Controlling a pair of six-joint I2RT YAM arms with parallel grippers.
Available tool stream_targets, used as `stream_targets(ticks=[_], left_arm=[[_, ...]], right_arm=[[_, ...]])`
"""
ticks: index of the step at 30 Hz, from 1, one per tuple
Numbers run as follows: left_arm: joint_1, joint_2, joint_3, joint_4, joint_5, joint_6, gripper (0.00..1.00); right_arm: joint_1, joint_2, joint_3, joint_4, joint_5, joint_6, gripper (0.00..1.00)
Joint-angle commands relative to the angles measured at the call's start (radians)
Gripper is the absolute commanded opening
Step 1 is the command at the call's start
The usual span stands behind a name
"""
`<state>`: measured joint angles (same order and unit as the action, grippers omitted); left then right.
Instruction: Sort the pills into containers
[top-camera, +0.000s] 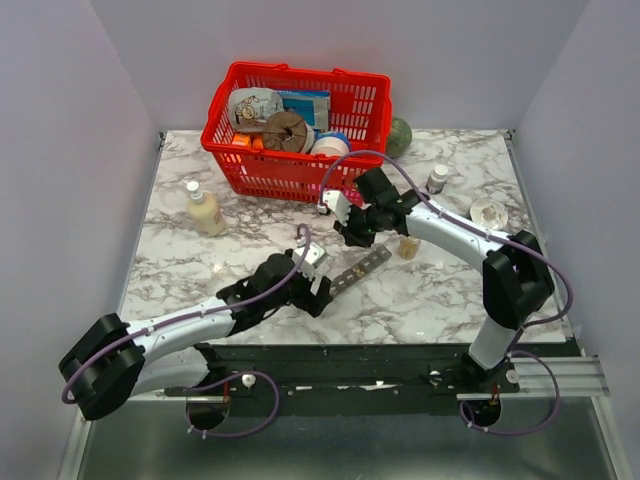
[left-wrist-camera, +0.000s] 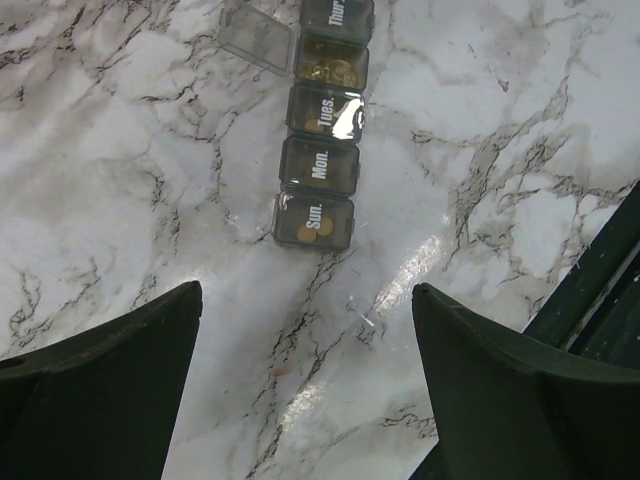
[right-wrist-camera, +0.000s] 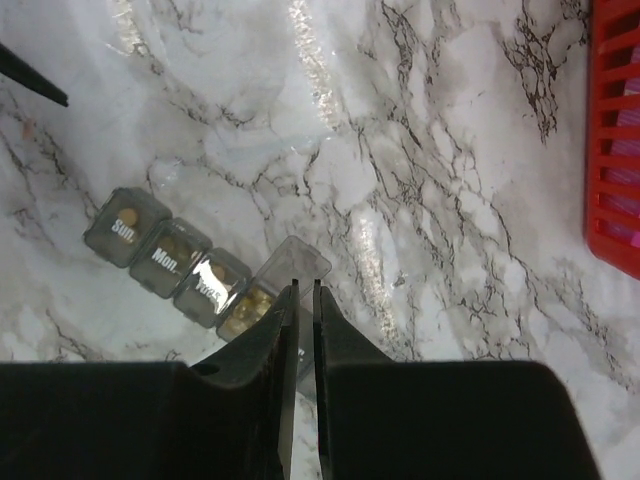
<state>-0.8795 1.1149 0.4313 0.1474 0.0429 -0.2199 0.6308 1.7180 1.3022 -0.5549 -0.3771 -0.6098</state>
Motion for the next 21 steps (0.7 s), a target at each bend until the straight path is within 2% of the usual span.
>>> stream_targets(ticks=[1,3,5,6,7,8,9,10,12,13,15,16,21], left_arm=[[0.069,-0.085,0.003,0.043,0.011,-0.143,0.93],[0.132,-0.116,-0.009,0.021,0.029,-0.230,0.93],[0.264,-0.161,-0.058,0.043,0.122,-0.298,0.93],[0.307,-0.170,-0.080,0.097,0.164,-0.332,0.93],[0.342,-0.167,-0.107,0.124,0.207,-0.382,0.92],[0.399,-0.156,-0.109,0.142,0.248,-0.410,0.90],[0.416,-0.138,-0.105,0.171,0.276,-0.426,0.84],[0.428,-0.083,-0.079,0.181,0.297,-0.438,0.80],[0.439,-0.017,-0.034,0.188,0.343,-0.444,0.66],[0.441,0.050,0.009,0.198,0.359,-0.446,0.63],[0.439,0.112,0.043,0.240,0.387,-0.464,0.53],[0.441,0.170,0.069,0.257,0.394,-0.466,0.51],[0.441,0.361,0.158,0.328,0.426,-0.479,0.40]], right_arm=[[0.027,0.060,0.065,0.027,0.101,0.001,0.18],[0.030,0.068,0.088,-0.028,0.080,-0.014,0.20],[0.030,0.048,0.080,-0.071,0.034,-0.088,0.25],[0.029,0.031,0.042,-0.095,0.015,-0.123,0.42],[0.029,0.008,0.016,-0.105,-0.002,-0.201,0.51],[0.029,-0.036,-0.013,-0.114,-0.029,-0.247,0.56],[0.029,-0.061,-0.064,-0.117,-0.032,-0.289,0.64],[0.029,-0.081,-0.090,-0.117,-0.031,-0.365,0.66],[0.024,-0.139,-0.138,-0.111,-0.034,-0.468,0.70],[0.020,-0.155,-0.190,-0.109,-0.039,-0.592,0.70],[-0.009,-0.193,-0.236,-0.087,-0.060,-0.700,0.71],[-0.022,-0.195,-0.259,-0.077,-0.066,-0.776,0.71],[-0.055,-0.141,-0.274,-0.042,0.015,-0.890,0.71]])
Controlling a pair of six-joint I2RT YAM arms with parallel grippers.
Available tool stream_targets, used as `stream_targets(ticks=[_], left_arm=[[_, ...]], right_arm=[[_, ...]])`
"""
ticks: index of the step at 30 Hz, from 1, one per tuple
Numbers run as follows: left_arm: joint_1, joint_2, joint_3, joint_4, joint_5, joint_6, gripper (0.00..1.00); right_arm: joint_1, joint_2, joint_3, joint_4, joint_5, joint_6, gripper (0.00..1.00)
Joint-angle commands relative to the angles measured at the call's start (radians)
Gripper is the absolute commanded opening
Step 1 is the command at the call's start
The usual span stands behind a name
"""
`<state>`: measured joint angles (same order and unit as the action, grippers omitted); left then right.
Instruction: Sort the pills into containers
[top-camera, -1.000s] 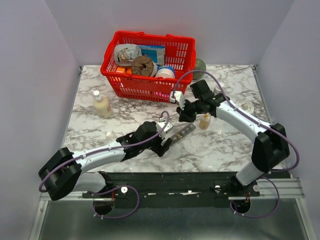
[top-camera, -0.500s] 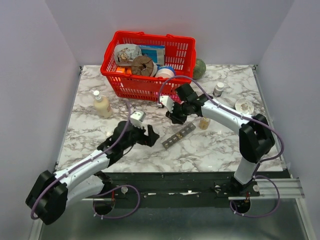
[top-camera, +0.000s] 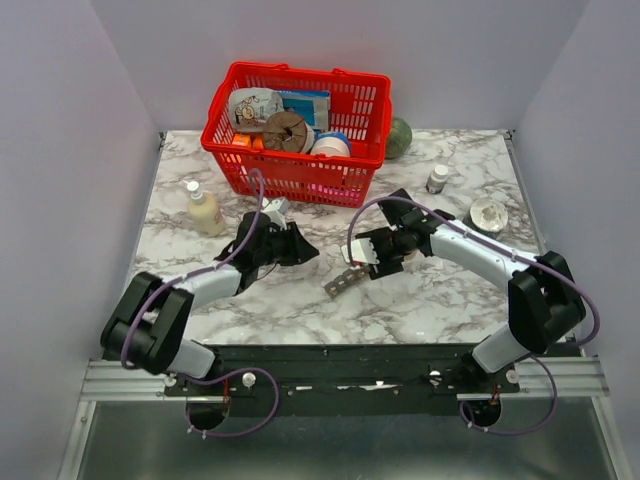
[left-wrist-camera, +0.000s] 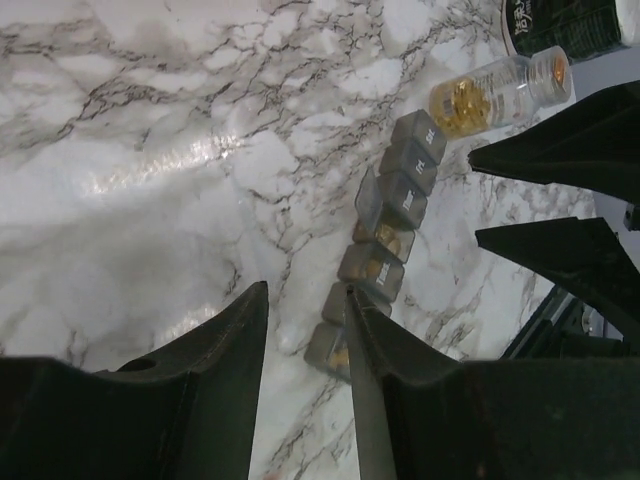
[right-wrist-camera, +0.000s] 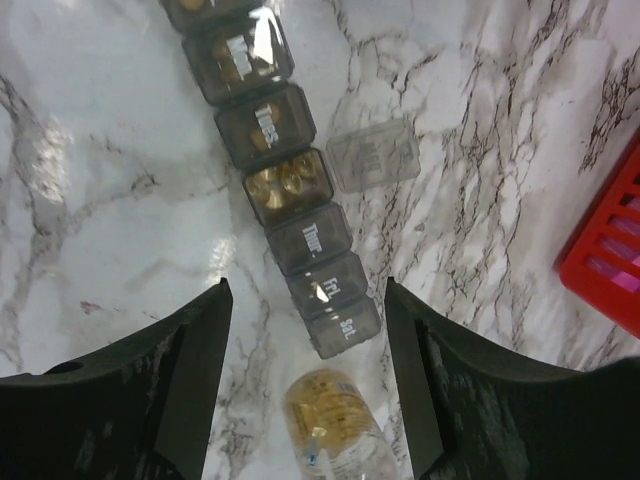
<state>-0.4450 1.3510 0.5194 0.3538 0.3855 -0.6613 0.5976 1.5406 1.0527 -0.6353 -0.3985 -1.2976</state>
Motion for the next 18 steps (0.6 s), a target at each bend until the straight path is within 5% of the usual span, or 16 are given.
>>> stream_targets(ticks=[1,8,18], left_arm=[[0.006,0.185,0.097,0.134,0.102,-0.049,0.38],[0.006,0.382,0.220,0.162,0.115,-0.080,0.26],[-0.012,0.490,0.310,0.128,0.165,-0.055,0.25]], right_arm=[[-0.022,0.045,-0.036,0.055,0.043,-0.225,0.71],[-0.022,0.107,-0.037,0.123,0.061,-0.250,0.71],[-0.067,0.188,0.020,0.030,0.070,-0.285,0.72]])
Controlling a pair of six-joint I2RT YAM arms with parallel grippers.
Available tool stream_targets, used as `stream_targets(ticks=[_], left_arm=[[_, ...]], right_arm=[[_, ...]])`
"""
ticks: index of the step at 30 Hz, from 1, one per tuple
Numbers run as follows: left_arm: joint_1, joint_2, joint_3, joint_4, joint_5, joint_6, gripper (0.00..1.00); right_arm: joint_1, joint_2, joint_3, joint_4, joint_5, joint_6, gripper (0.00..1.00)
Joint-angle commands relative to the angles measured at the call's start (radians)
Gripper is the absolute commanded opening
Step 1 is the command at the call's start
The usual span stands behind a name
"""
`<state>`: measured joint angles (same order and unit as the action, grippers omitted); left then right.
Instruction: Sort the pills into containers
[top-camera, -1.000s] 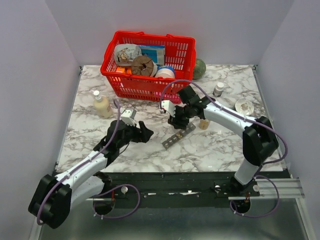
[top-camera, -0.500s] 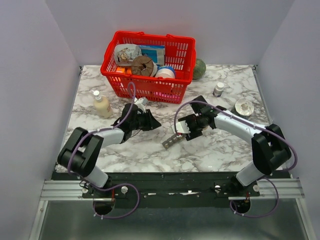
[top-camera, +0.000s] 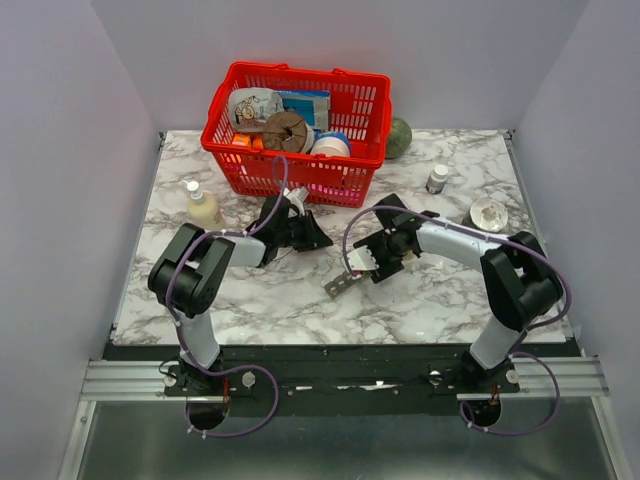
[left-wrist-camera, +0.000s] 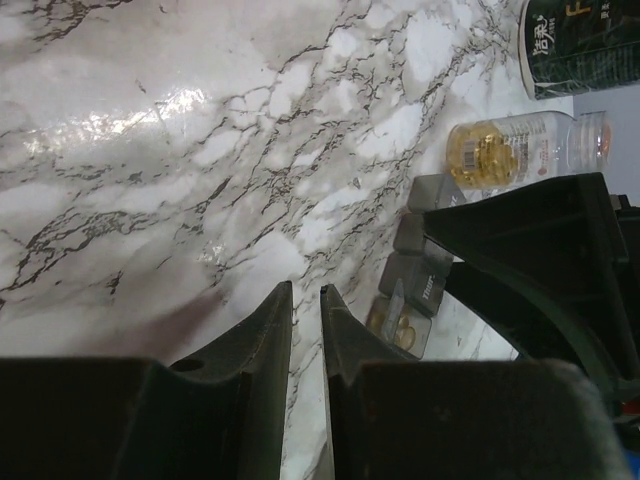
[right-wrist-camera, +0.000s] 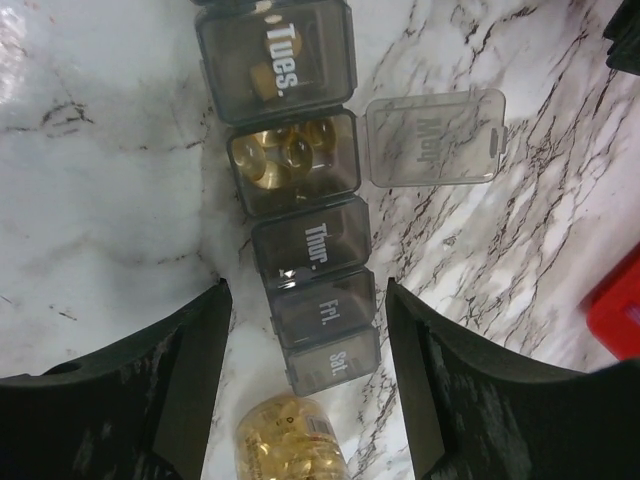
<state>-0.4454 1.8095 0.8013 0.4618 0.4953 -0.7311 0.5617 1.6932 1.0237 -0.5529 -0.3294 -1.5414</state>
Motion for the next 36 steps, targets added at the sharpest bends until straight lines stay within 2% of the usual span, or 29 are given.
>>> stream_targets(ticks=[1,8,14,21,36], left_arm=[[-0.013,0.037,0.032,0.020,0.069,0.018,0.25],[-0.041,0.083,0.073,0.012,0.121,0.032,0.25],[-0.059,0.103,0.093,0.005,0.126,0.032,0.24],[-0.072,0.091,0.084,0.029,0.155,0.029,0.22],[-0.134,0.074,0.059,0.046,0.216,0.056,0.21]], right_arm=[[-0.036,0.042,0.053,-0.064,-0.006,-0.049,0.72],[-0.046,0.108,0.133,-0.146,-0.028,-0.060,0.68],[-0.046,0.125,0.154,-0.170,-0.045,-0.046,0.60],[-0.046,0.141,0.157,-0.170,-0.053,-0.017,0.40],[-0.045,0.149,0.151,-0.154,-0.059,0.007,0.38]])
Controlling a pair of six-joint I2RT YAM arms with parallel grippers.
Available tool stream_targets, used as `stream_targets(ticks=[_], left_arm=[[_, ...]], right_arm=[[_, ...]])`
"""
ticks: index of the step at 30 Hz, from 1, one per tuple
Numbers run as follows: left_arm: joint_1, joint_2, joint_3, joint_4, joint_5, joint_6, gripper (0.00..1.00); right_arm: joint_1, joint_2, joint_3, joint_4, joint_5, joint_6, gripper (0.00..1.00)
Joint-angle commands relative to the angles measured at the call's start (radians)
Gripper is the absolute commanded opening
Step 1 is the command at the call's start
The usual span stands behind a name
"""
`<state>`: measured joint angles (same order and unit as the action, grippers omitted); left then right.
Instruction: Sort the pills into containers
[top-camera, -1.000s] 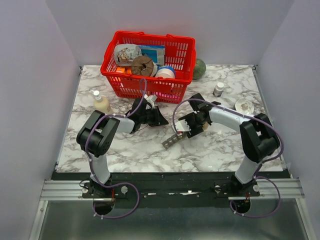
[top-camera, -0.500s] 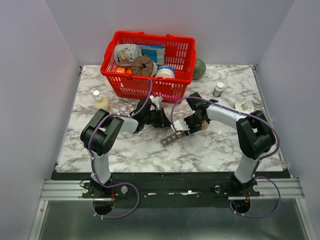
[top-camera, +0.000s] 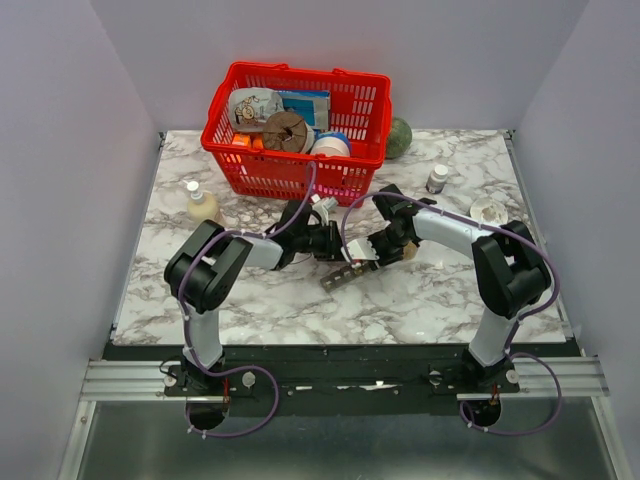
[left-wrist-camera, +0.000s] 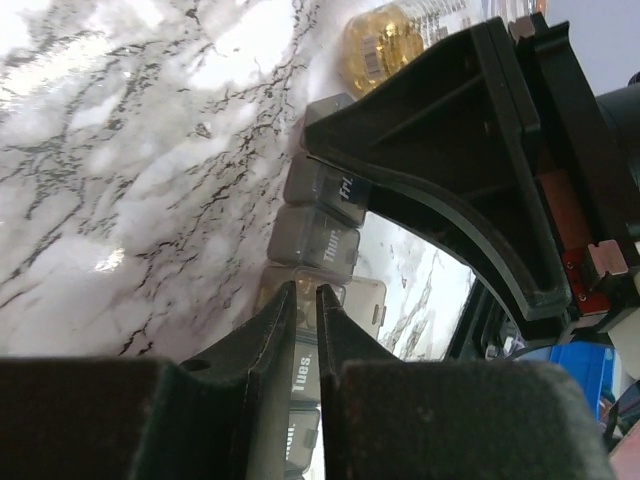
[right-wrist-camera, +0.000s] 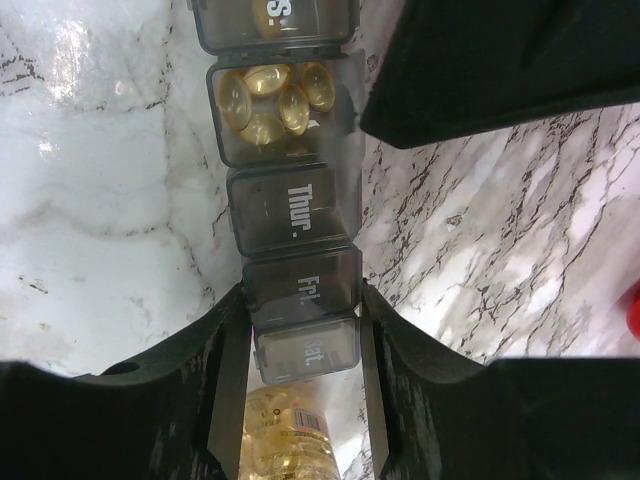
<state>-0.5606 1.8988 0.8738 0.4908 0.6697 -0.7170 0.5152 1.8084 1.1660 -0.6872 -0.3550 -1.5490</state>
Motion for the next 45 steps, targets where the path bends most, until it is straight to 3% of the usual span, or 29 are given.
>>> stream_targets(ticks=[1,15,32,39,45], left_arm=[[-0.025,-0.020,-0.013,0.014,0.044,0.045,0.21],[-0.082,0.002,0.031,-0.204,-0.067,0.137,0.19],[-0.055,-0.148,0.022,-0.017,-0.002,-0.030,0.18],[-0.055,-0.093,0.045,-0.109,-0.007,0.008,0.17],[-0.058,0.037,0.068,-0.300,-0.065,0.086,0.14]], right_arm=[[0.002,0.034,0.009,-0.020,-0.033,0.018,0.38],[0.000,0.042,0.009,-0.005,-0.038,0.038,0.38],[0.002,0.042,0.006,0.006,-0.035,0.041,0.38],[0.002,0.040,0.004,0.008,-0.030,0.046,0.38],[0.002,0.040,0.001,0.008,-0.027,0.047,0.38]])
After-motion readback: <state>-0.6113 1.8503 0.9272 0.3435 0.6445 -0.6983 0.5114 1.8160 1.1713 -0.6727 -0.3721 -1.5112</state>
